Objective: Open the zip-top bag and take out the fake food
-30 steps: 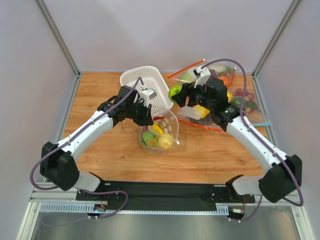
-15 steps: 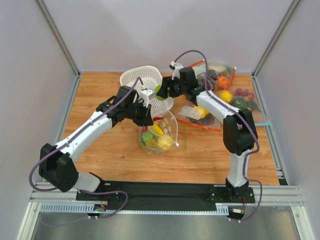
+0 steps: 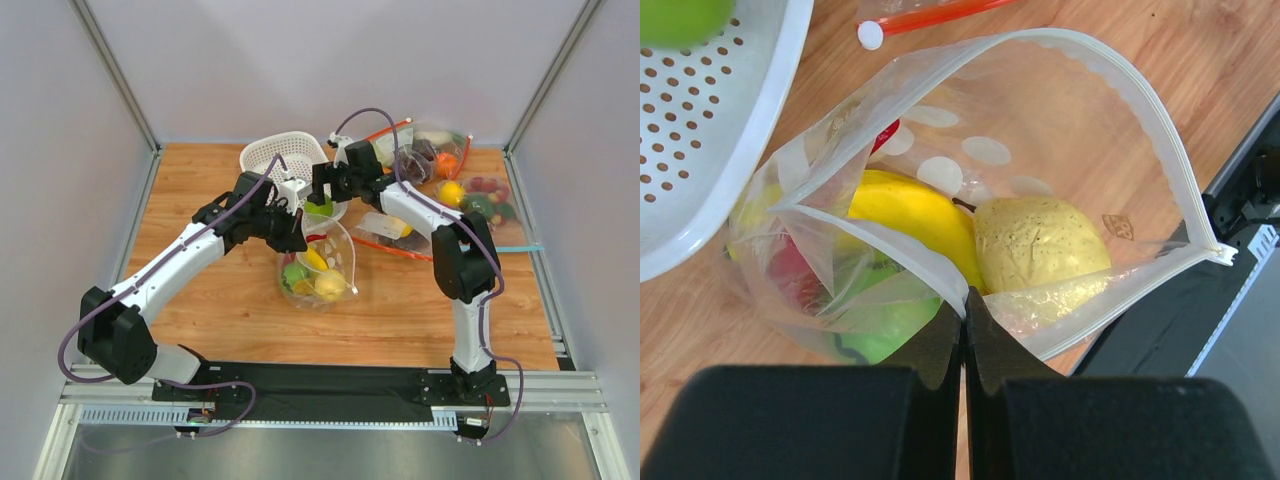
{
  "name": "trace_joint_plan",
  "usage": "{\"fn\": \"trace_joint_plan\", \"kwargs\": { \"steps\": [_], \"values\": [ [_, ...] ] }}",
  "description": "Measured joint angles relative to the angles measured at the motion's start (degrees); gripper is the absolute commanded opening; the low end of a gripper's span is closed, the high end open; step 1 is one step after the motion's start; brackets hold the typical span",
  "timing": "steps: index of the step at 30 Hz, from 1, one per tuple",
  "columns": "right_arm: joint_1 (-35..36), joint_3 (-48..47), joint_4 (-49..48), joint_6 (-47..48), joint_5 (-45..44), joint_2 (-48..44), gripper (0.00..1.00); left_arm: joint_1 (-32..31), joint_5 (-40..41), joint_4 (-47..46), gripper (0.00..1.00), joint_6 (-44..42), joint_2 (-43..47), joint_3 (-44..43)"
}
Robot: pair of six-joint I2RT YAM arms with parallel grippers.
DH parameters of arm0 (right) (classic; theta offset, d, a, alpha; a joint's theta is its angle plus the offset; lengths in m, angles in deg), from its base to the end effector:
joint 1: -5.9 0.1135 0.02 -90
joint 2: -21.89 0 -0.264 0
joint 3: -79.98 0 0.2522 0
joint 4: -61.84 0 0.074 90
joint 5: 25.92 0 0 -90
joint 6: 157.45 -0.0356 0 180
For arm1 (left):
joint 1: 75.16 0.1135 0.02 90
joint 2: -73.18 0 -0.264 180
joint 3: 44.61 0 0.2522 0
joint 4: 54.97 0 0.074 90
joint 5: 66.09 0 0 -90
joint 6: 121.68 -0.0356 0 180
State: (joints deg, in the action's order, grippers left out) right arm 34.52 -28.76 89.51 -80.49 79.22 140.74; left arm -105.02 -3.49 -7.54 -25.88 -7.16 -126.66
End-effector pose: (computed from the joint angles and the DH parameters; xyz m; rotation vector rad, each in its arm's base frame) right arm 0.4181 0.2387 0.2341 -0.4579 2.2471 0.6831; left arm 0.2533 -0.1643 0.3057 0.7365 2.3084 -0.8599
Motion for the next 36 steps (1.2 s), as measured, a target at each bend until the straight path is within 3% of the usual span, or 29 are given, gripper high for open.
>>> {"fn": "trace_joint_plan", "kwargs": {
  "steps": [11,21,27,31,36],
  "values": [
    [0.0,1.9,0.0,1.3,-2.1,-2.9,0.96,0.3,-0.1,0.1,0.0,-0.1,0.0,0.0],
    [0.7,12.6,4.3,5.7,-14.0,-31.7,0.93,0.8,-0.1,0.3,0.0,-0.1,0.0,0.0],
    [10.8,18.0,8.7,7.2,-18.3,-44.9,0.84,0.8,-0.2,0.4,0.0,-0.1,0.2,0.0],
    [17.9,22.4,10.7,5.5,-16.8,-46.2,0.74,0.8,-0.2,0.4,0.0,-0.1,0.4,0.0],
    [20.8,26.8,12.7,2.3,-16.2,-45.5,0.7,0.8,-0.2,0.4,0.0,-0.1,0.6,0.0]
  ]
}}
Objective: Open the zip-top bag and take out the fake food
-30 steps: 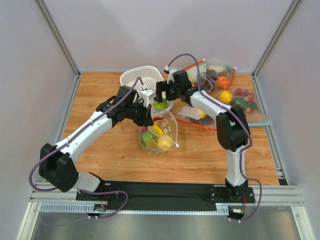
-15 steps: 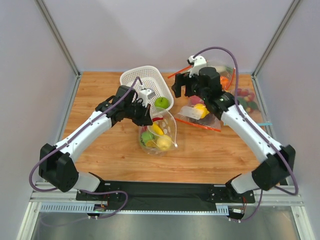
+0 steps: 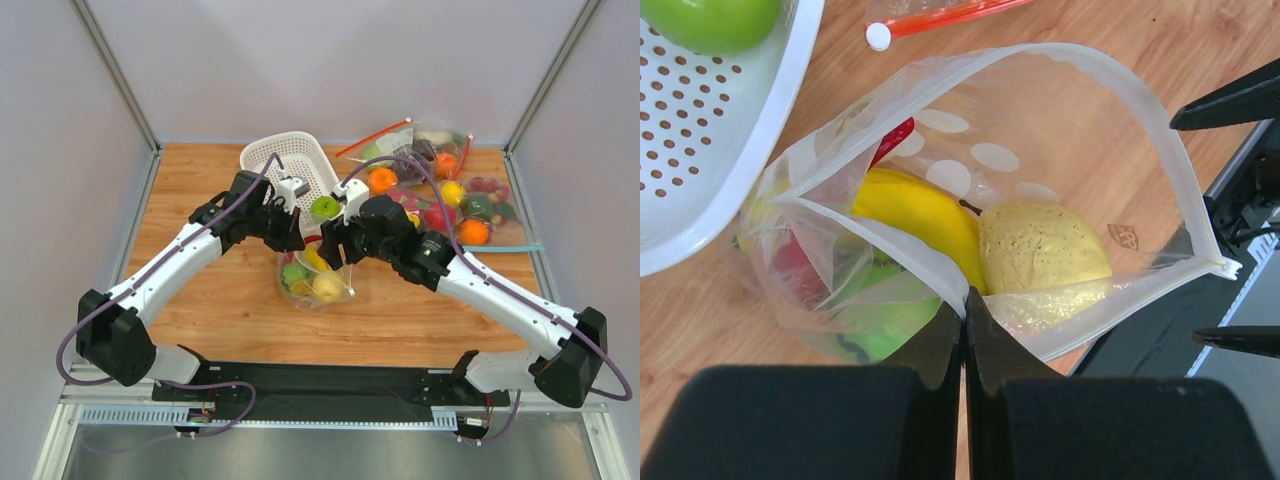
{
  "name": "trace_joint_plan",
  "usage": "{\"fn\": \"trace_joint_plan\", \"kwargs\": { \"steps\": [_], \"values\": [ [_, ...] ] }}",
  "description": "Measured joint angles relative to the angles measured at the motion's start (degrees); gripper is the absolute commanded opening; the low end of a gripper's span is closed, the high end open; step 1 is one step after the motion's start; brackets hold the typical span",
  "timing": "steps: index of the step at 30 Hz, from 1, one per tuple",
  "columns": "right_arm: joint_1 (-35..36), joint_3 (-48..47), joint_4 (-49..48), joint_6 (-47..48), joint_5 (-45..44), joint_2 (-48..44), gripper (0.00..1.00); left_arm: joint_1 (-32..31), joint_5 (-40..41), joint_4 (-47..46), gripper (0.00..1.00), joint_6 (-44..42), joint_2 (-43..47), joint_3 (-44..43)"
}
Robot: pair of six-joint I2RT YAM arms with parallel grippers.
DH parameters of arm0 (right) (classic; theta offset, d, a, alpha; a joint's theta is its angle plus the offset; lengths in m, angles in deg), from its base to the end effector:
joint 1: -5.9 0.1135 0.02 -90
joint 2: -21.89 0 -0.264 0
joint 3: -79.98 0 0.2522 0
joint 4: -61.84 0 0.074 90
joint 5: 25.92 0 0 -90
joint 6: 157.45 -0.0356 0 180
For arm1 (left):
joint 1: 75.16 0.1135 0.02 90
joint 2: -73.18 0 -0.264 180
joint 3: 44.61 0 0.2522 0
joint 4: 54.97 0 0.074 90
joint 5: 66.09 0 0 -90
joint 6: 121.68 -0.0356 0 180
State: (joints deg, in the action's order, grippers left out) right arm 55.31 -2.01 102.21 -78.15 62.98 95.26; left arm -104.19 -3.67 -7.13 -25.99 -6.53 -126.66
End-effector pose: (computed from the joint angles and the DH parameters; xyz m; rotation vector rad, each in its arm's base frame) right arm 0.1872 0.2175 0.3466 -0.7128 2.0644 0.5913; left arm 0.2533 -0.1594 0.3083 0.7226 2.3053 -0.8565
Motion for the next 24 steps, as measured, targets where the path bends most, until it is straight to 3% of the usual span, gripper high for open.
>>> {"fn": "trace_joint_plan", "kwargs": {
  "steps": [10,17,24],
  "values": [
    [0.1,0.4,-0.6,-1.9,0.3,3.9,0.55,0.0,-0.3,0.0,0.0,0.0,0.4,0.0],
    [0.1,0.4,-0.8,-2.4,0.8,7.4,0.53,0.0,-0.5,0.0,0.0,0.0,0.5,0.0],
    [3.0,-0.4,1.0,-2.6,-5.6,11.3,0.55,0.0,-0.9,0.0,0.0,0.0,0.5,0.0]
  ]
}}
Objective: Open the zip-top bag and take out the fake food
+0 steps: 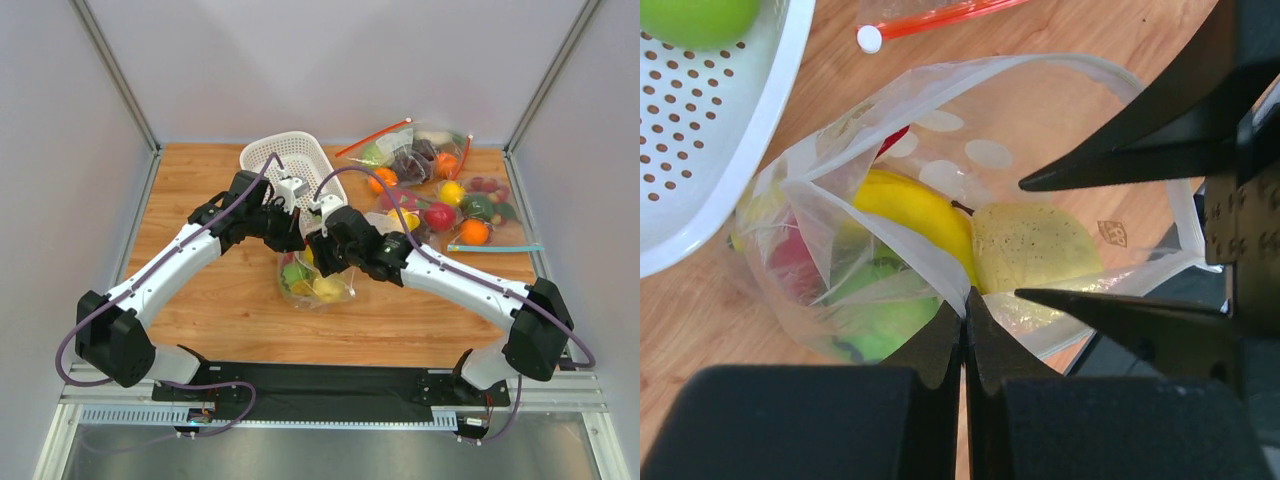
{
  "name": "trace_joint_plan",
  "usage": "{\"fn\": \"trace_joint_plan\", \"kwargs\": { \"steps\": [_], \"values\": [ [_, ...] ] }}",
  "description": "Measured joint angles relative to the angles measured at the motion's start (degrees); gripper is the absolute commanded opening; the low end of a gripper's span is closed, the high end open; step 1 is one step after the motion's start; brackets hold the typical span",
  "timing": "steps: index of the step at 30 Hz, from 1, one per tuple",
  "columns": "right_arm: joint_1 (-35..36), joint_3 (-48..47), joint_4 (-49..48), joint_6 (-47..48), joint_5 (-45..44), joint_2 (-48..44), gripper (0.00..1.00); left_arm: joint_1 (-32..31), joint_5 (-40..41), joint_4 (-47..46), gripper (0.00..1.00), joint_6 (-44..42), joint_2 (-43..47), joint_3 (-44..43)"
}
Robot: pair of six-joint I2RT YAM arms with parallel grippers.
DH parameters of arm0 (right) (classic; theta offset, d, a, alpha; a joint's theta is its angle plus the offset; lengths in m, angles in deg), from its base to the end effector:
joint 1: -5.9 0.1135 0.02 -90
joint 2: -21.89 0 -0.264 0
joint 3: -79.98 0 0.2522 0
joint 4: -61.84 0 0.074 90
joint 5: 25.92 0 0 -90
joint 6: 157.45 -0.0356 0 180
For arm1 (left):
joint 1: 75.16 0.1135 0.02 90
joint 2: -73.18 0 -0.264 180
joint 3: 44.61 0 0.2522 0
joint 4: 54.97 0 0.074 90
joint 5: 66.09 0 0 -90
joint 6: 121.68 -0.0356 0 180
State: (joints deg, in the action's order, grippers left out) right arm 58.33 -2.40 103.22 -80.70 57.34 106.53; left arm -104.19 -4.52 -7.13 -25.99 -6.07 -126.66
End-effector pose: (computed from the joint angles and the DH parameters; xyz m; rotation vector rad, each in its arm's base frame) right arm 0.2024 0.2562 0.2909 -0.7372 2.2494 0.4324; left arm 0.2515 -0.1590 0.3107 0.7301 2.2941 -0.8745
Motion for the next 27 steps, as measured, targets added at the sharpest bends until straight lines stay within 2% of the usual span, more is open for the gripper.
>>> {"fn": "trace_joint_plan", "kwargs": {
  "steps": [19,22,27],
  "values": [
    [4.3,2.8,1.4,-4.4,-1.2,1.1,0.64,0.0,-0.9,0.0,0.0,0.1,0.0,0.0],
    [4.9,4.0,1.4,-5.6,-1.1,0.9,0.69,0.0,-1.1,0.2,0.0,0.1,0.0,0.0],
    [5.7,6.1,0.7,-7.7,0.2,-0.8,0.85,0.0,-1.3,0.4,0.0,0.2,0.0,0.0]
  ]
}}
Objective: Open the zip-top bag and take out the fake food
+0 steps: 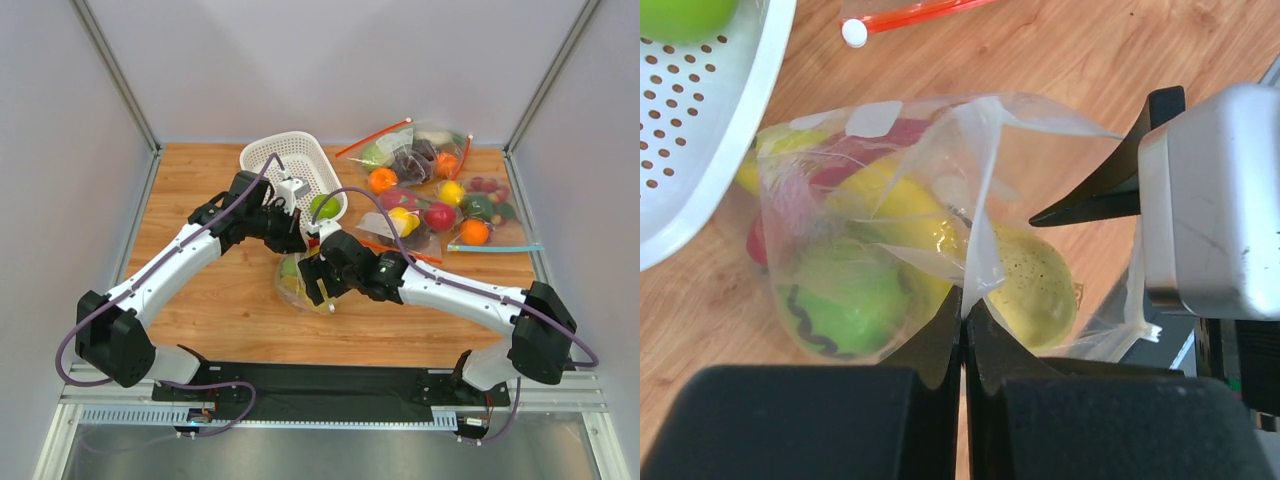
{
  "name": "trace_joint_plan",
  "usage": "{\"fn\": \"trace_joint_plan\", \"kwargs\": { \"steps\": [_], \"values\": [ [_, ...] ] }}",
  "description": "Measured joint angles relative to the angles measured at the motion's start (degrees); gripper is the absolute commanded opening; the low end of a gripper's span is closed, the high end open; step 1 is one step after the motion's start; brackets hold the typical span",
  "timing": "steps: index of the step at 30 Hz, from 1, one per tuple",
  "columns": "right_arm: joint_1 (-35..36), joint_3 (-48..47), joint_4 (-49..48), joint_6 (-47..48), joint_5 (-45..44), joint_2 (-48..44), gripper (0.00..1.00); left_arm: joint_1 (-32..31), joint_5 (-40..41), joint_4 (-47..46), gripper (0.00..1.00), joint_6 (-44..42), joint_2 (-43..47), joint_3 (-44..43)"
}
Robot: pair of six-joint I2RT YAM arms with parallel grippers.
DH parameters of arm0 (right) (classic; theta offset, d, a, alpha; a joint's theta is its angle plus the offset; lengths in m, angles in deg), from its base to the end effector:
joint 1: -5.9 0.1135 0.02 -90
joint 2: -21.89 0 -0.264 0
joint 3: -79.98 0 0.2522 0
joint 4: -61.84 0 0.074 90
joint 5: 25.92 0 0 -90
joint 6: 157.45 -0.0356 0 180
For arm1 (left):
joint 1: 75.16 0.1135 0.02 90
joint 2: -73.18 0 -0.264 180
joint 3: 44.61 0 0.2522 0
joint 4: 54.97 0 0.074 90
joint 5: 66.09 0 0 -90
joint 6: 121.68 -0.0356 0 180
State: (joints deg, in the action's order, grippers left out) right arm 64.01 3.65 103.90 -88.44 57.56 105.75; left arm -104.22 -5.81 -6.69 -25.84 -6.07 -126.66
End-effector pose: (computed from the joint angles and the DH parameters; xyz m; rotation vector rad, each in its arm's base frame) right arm 0.1686 0.2634 0.2597 -0.7423 2.3745 0.4736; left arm 0.2504 -0.1593 0.3104 0.7385 2.2991 -0.9023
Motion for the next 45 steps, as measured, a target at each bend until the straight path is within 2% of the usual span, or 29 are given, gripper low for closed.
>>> {"fn": "trace_joint_plan", "kwargs": {
  "steps": [5,19,30,38,45],
  "values": [
    [0.4,2.5,-2.6,-1.4,0.7,-0.8,0.91,0.0,0.0,0.2,0.0,0.0,0.0,0.0],
    [0.7,8.4,-12.0,-1.9,0.7,-0.5,0.93,0.0,-0.4,0.4,0.0,0.0,0.0,0.0],
    [3.5,11.0,-21.6,1.4,0.7,3.7,0.94,0.0,-0.5,0.7,0.0,0.0,0.0,0.2],
    [8.7,12.3,-25.9,5.7,-4.1,3.8,0.94,0.0,-0.9,0.9,0.0,0.0,0.0,0.3],
    [9.2,14.4,-30.9,7.5,-5.3,3.7,0.94,0.0,-0.9,0.8,0.0,0.0,0.0,0.3]
  ]
}}
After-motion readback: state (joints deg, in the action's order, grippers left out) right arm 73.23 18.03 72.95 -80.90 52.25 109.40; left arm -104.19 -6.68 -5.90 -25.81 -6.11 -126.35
